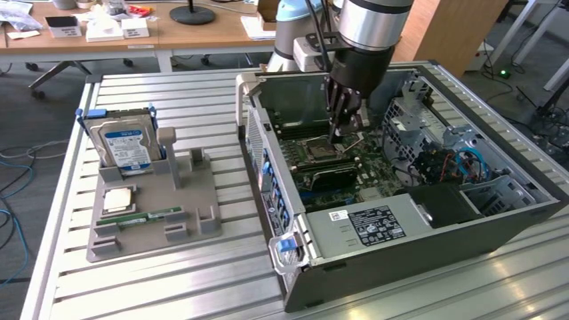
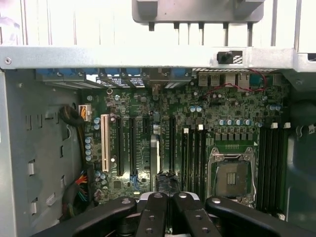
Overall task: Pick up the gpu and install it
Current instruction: 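Press down on the gpu until it lock into place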
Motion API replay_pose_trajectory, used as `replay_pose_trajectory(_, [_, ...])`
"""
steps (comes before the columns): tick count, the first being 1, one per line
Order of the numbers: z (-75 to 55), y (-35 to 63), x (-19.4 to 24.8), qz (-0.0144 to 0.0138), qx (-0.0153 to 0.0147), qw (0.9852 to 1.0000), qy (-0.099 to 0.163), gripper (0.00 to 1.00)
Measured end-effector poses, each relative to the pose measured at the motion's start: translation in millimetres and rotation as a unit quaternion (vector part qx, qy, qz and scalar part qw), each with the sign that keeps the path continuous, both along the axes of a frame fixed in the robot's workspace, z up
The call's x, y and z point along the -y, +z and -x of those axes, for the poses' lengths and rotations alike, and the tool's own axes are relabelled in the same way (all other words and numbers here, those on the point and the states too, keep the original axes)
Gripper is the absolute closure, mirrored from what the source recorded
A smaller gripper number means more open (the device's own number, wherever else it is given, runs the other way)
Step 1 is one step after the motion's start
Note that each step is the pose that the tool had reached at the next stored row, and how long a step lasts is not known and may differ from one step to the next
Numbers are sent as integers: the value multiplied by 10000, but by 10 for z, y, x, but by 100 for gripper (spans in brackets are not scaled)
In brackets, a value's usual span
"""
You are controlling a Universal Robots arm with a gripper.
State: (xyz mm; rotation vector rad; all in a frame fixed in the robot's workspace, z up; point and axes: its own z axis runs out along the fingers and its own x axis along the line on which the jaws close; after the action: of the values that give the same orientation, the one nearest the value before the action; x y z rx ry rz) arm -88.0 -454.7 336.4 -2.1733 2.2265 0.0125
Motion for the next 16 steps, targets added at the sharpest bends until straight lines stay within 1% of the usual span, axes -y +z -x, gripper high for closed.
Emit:
replay_pose_trajectory(1, [1, -1, 1, -25, -12, 10000, 0, 89])
replay_pose_trajectory(3, [0, -3, 0, -129, -20, 9999, -3, 89])
replay_pose_trajectory(4, [0, -3, 0, -168, -31, 9999, -4, 89])
replay_pose_trajectory(5, [0, -5, 0, -193, -49, 9998, -4, 89])
replay_pose_trajectory(6, [0, -6, -1, -195, -64, 9998, -5, 89])
replay_pose_trajectory(7, [1, -5, -1, -194, -69, 9998, -5, 89])
replay_pose_trajectory(16, [-24, -17, 0, -195, -77, 9998, -5, 89])
